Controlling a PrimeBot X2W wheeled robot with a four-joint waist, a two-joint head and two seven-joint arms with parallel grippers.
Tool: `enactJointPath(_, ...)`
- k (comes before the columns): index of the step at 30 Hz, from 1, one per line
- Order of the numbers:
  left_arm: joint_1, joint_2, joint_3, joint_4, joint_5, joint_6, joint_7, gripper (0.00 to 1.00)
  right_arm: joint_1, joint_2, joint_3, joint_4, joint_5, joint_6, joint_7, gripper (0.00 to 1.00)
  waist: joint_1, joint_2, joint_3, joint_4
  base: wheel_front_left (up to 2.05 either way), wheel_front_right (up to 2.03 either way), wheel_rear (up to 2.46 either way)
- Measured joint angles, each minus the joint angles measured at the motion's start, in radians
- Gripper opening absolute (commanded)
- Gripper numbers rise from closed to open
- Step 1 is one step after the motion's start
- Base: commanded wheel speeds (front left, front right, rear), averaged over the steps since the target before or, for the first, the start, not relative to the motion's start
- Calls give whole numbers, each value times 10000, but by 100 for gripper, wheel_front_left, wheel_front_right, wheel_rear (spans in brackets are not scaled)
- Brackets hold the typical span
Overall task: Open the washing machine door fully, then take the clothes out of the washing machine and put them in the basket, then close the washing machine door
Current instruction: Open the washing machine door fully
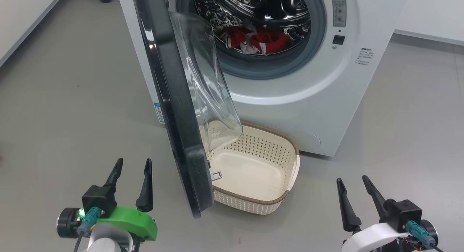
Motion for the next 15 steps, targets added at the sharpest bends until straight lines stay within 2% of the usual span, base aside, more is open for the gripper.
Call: enactJointPath(15, 151, 0, 10, 96, 82, 0, 0, 100, 124, 207, -61, 2, -75, 0, 0, 100, 0, 0, -134, -20, 0, 0, 0)
